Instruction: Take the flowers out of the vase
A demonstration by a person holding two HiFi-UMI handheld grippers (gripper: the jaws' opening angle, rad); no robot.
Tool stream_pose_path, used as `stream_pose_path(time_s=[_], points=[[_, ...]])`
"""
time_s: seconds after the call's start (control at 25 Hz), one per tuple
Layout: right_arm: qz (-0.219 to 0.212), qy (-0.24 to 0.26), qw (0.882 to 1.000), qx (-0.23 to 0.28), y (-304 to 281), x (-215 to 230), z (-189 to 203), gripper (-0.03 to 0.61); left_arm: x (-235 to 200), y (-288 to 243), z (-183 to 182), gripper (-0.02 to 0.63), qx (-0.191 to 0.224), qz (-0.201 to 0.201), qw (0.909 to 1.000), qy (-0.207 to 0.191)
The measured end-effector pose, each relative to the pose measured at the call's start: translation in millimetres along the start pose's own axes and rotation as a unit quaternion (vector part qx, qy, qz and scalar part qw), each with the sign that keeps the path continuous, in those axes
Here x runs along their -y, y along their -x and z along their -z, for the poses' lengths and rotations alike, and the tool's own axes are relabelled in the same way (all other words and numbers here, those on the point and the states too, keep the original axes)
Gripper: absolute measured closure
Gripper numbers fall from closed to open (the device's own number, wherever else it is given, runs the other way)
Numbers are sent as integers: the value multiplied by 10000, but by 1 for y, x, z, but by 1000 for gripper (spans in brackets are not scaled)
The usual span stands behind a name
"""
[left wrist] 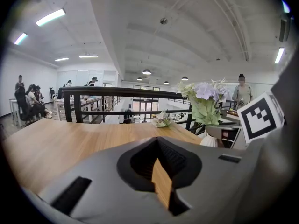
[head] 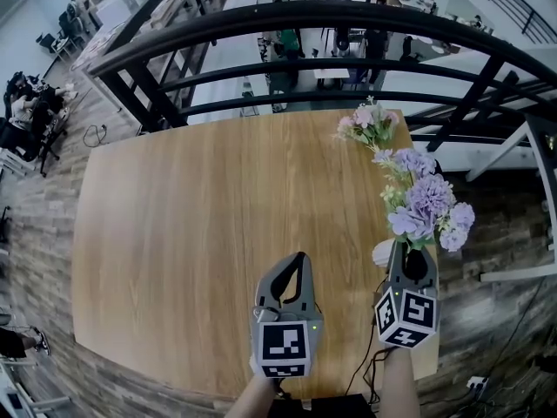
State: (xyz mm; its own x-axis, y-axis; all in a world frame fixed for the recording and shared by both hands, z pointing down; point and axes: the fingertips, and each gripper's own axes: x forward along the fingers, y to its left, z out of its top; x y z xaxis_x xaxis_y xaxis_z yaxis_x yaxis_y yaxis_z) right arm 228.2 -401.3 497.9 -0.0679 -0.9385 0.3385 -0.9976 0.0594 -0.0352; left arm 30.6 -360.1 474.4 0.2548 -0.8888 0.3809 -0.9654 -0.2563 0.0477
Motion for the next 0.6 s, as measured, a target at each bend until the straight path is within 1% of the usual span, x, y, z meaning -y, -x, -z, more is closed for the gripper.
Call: stream_pose_path(time_s=[0.36, 0.6], points=[[-6, 8, 9999, 165, 6, -2, -11, 500, -1, 3, -1, 578, 37, -2, 10000, 1], [38, 13, 9995, 314, 15, -1, -25, 500, -1, 7, -9, 578, 127, 21, 9999, -15]])
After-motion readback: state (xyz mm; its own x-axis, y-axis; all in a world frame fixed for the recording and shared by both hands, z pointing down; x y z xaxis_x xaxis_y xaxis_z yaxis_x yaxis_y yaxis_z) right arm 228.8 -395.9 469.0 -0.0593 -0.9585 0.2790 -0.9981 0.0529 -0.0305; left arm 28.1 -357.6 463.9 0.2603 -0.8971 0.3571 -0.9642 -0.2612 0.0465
